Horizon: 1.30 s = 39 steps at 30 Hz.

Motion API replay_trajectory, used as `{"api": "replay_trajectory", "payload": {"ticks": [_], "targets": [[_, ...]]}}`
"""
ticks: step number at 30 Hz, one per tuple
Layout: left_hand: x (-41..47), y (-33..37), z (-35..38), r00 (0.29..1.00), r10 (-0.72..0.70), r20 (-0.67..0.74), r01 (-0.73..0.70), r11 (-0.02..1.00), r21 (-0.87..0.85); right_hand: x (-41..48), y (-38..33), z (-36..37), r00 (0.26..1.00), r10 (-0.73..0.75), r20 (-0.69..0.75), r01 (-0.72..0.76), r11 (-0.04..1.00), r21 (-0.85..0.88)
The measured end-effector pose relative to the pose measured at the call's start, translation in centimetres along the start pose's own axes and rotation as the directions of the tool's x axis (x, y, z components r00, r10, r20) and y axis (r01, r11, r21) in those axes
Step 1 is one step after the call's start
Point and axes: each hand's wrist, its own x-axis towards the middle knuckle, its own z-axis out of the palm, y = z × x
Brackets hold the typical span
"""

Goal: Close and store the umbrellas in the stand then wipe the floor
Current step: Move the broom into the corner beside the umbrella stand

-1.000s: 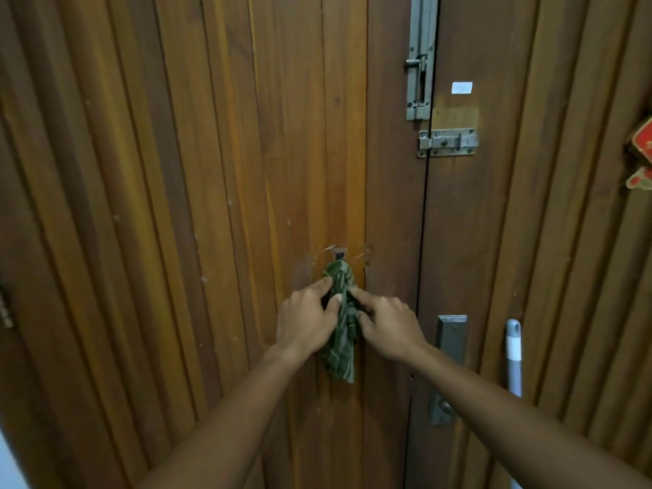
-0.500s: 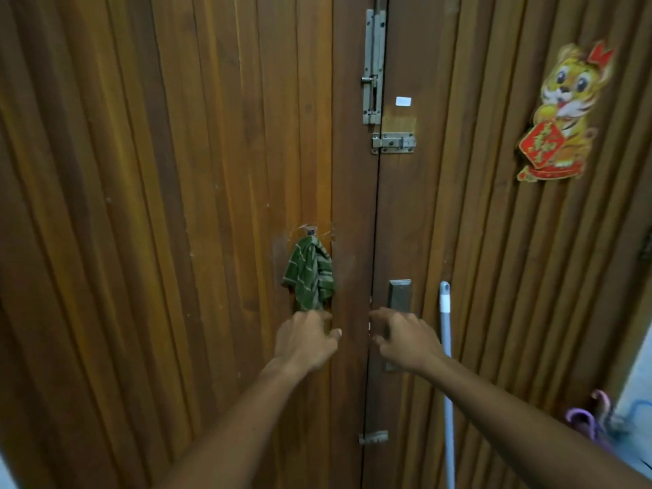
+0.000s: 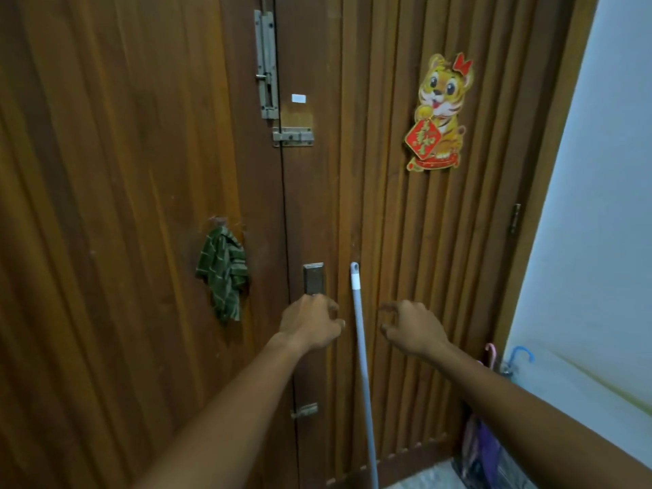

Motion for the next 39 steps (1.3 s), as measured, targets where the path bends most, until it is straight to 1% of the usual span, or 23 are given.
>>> {"api": "replay_trajectory", "payload": {"ticks": [2, 5, 8, 10, 13, 15, 17, 19, 20, 22, 24, 28, 29, 32, 33, 36, 39], "targets": [[0.7, 1.3, 1.5, 0.998, -0.02, 0.053, 0.023, 0.998, -0.05, -0.4, 2.2, 0.1, 0.999, 0.044, 0.015, -0.045, 0.998, 0.053], [1.5, 2.5, 4.5, 0.999, -0.014, 0.044, 0.019, 0.994, -0.106, 0.0, 5.2, 0.9, 0.997, 0.066, 0.044, -0.071, 0.991, 0.11], [2.1, 2.3, 8.1, 0.988, 0.005, 0.155, 0.023, 0.984, -0.176, 1.1, 7.3, 2.6, 0.992, 0.093, 0.08, -0.105, 0.981, 0.163], [3.8, 1.2, 10.3, 0.974, 0.001, 0.227, 0.043, 0.981, -0.19, 2.6, 8.2, 3.9, 0.987, 0.108, 0.118, -0.129, 0.973, 0.193], [7.8, -1.2, 13.2, 0.957, -0.029, 0.287, 0.101, 0.966, -0.238, 6.0, 9.2, 6.6, 0.983, 0.103, 0.154, -0.139, 0.959, 0.247], [10.8, -2.9, 15.2, 0.95, -0.025, 0.312, 0.125, 0.944, -0.305, 8.9, 9.5, 8.5, 0.978, 0.104, 0.181, -0.15, 0.953, 0.262], [13.7, -4.8, 17.6, 0.939, -0.048, 0.341, 0.188, 0.902, -0.389, 12.3, 9.3, 10.6, 0.973, 0.111, 0.203, -0.168, 0.941, 0.293], [16.0, -6.8, 20.6, 0.932, -0.078, 0.354, 0.242, 0.859, -0.451, 15.6, 8.9, 12.8, 0.968, 0.111, 0.226, -0.179, 0.934, 0.31], [17.1, -7.6, 22.1, 0.933, -0.078, 0.351, 0.247, 0.848, -0.468, 17.1, 8.7, 13.8, 0.965, 0.112, 0.236, -0.186, 0.929, 0.319], [18.9, -8.8, 24.9, 0.947, -0.034, 0.319, 0.199, 0.843, -0.5, 19.5, 8.5, 16.0, 0.963, 0.119, 0.243, -0.201, 0.914, 0.352], [20.2, -9.3, 27.4, 0.951, 0.015, 0.309, 0.148, 0.855, -0.497, 21.1, 8.4, 17.9, 0.962, 0.111, 0.248, -0.206, 0.893, 0.4], [21.3, -9.9, 31.6, 0.948, 0.002, 0.317, 0.163, 0.855, -0.493, 22.2, 9.5, 20.6, 0.956, 0.094, 0.279, -0.219, 0.861, 0.46], [21.2, -9.6, 32.2, 0.95, 0.009, 0.311, 0.157, 0.85, -0.503, 22.2, 10.3, 20.8, 0.959, 0.099, 0.267, -0.218, 0.859, 0.464], [20.5, -7.1, 33.4, 0.914, -0.018, 0.405, 0.266, 0.781, -0.565, 21.0, 13.7, 19.7, 0.951, 0.093, 0.296, -0.231, 0.849, 0.475], [20.4, -5.7, 34.0, 0.906, 0.004, 0.422, 0.27, 0.762, -0.588, 20.2, 15.3, 18.8, 0.949, 0.099, 0.3, -0.236, 0.855, 0.462], [20.3, 0.1, 36.1, 0.886, 0.2, 0.418, 0.138, 0.748, -0.65, 16.6, 20.8, 14.8, 0.961, 0.179, 0.21, -0.255, 0.867, 0.429], [19.5, 8.5, 37.9, 0.826, 0.335, 0.454, 0.129, 0.672, -0.73, 11.6, 26.8, 8.9, 0.942, 0.324, 0.085, -0.332, 0.867, 0.372]]}}
